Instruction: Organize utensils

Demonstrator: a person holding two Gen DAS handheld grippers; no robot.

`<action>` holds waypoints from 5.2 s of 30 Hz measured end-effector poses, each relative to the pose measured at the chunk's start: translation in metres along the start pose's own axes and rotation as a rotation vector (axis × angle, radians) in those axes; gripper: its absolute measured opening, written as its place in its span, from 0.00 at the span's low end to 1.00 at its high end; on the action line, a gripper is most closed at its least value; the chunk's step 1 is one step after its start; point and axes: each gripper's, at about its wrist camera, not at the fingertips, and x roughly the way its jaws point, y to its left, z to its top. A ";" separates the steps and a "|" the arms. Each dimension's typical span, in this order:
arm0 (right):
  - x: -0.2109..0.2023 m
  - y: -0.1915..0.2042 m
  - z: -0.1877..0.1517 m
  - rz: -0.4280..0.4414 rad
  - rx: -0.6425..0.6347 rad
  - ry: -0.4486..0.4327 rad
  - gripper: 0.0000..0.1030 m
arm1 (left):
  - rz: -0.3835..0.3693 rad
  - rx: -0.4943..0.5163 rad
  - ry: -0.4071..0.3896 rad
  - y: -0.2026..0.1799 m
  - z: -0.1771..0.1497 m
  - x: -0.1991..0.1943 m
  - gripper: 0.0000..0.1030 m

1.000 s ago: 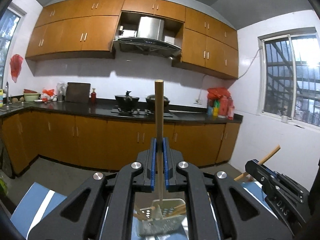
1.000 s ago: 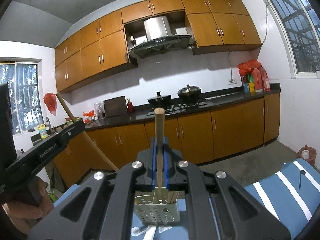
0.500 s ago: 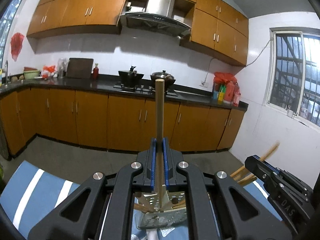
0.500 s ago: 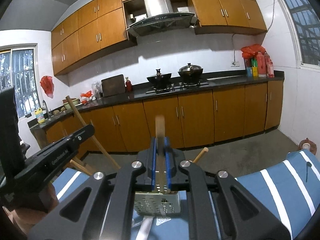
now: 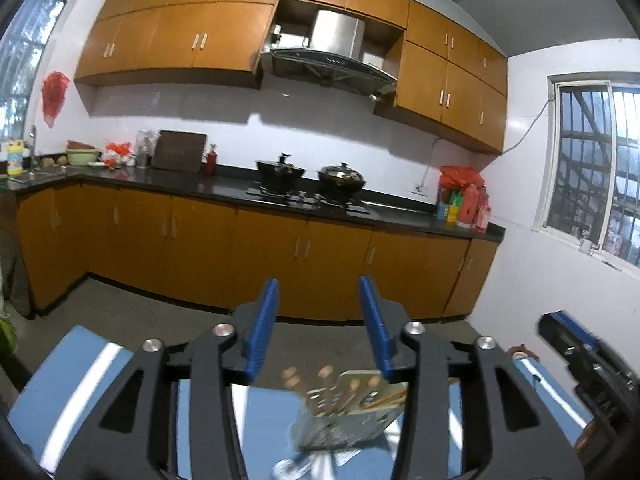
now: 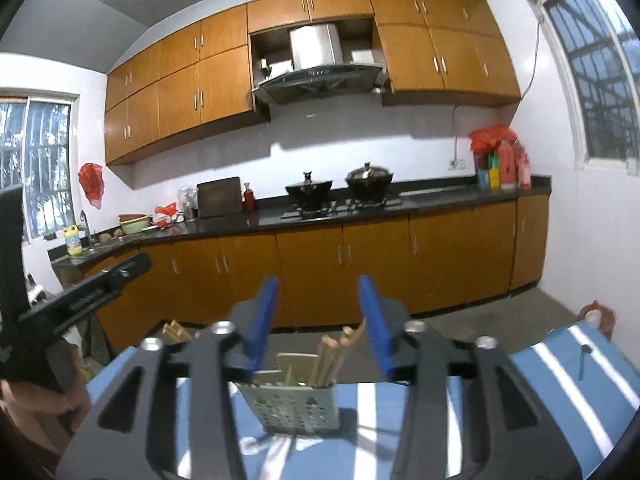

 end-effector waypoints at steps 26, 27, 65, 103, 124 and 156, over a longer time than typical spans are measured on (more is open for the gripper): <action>-0.133 0.029 -0.156 -0.089 -0.101 0.145 0.96 | 0.110 0.147 0.112 0.022 -0.151 -0.144 0.98; -0.134 0.029 -0.161 -0.095 -0.104 0.149 0.96 | 0.114 0.159 0.108 0.020 -0.156 -0.145 0.98; -0.133 0.021 -0.198 -0.148 -0.050 0.225 0.96 | 0.107 0.161 0.182 0.009 -0.196 -0.149 0.98; -0.131 0.020 -0.201 -0.149 -0.036 0.231 0.96 | 0.104 0.162 0.185 0.006 -0.197 -0.148 0.98; -0.132 0.020 -0.200 -0.149 -0.035 0.231 0.96 | 0.107 0.159 0.188 0.007 -0.199 -0.146 0.98; -0.132 0.020 -0.200 -0.149 -0.032 0.232 0.96 | 0.104 0.150 0.207 0.009 -0.203 -0.144 0.98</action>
